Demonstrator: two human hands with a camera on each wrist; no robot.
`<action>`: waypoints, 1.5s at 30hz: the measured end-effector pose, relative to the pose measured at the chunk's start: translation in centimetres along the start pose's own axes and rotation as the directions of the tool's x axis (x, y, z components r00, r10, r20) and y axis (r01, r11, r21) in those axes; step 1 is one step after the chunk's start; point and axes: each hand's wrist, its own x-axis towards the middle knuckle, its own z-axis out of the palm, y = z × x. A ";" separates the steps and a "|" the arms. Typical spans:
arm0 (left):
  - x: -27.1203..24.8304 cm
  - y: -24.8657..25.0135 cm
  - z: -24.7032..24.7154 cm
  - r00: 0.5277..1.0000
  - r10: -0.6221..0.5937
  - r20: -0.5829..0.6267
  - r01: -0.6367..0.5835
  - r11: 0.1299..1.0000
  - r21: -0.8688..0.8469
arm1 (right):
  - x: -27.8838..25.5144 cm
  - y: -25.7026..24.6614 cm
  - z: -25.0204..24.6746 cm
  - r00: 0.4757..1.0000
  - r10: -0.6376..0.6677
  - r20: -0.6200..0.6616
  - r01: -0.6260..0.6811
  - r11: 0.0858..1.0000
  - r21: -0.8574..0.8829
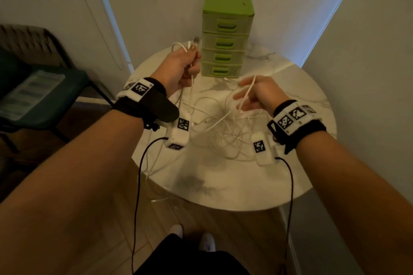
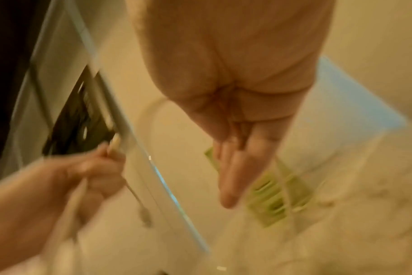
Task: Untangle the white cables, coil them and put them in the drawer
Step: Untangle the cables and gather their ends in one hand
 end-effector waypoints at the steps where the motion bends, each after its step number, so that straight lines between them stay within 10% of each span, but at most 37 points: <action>1: -0.5 0.6 0.2 1.000 0.012 0.010 -0.012 1.000 0.011 | -0.3 -0.7 0.6 0.999 -0.043 0.010 0.041 0.985 0.169; 7: -3.6 2.5 -0.2 0.994 0.105 0.017 -0.106 0.977 0.185 | -3.0 -4.4 2.2 0.967 -0.256 0.017 0.224 0.876 0.427; 12: -5.4 2.4 -2.0 0.988 0.151 -0.029 -0.144 0.974 0.177 | -6.7 -4.3 5.4 0.930 -0.312 0.193 0.308 0.950 0.053; 17: -8.7 2.8 -3.8 0.985 0.174 0.007 -0.173 0.978 0.119 | -11.1 -2.0 10.9 0.925 -0.165 0.341 0.122 0.982 0.146; 23: -12.7 2.2 -7.3 0.994 0.100 0.055 -0.100 0.995 0.000 | -17.1 1.3 13.8 0.768 0.081 0.636 -0.197 0.974 0.113; 27: -15.1 1.0 -6.2 0.984 0.075 0.161 -0.080 0.997 0.020 | -18.4 4.9 13.9 0.897 0.366 0.248 -0.207 0.844 -0.495; 30: -16.8 0.0 -3.8 0.960 0.040 0.276 -0.063 0.995 0.074 | -18.9 6.0 13.0 0.964 0.260 -0.046 -0.205 0.628 -0.751; 34: -17.6 -1.5 -0.3 0.906 0.018 0.423 -0.057 0.995 0.079 | -20.1 4.4 13.9 0.989 -0.147 -0.005 0.146 0.983 -0.116; 37: -18.0 -2.4 2.1 0.906 0.059 0.419 -0.109 0.989 0.097 | -20.5 3.8 14.5 0.969 -0.216 -0.123 0.247 0.894 0.373; 41: -17.4 -3.2 3.8 0.939 0.076 0.336 -0.135 0.979 0.155 | -20.3 5.1 13.5 0.930 -0.270 -0.248 0.270 0.962 -0.033; 45: -16.5 -3.3 4.7 0.954 0.020 0.300 -0.044 0.996 0.073 | -19.7 6.8 12.4 0.892 -0.221 -0.393 0.259 0.965 0.045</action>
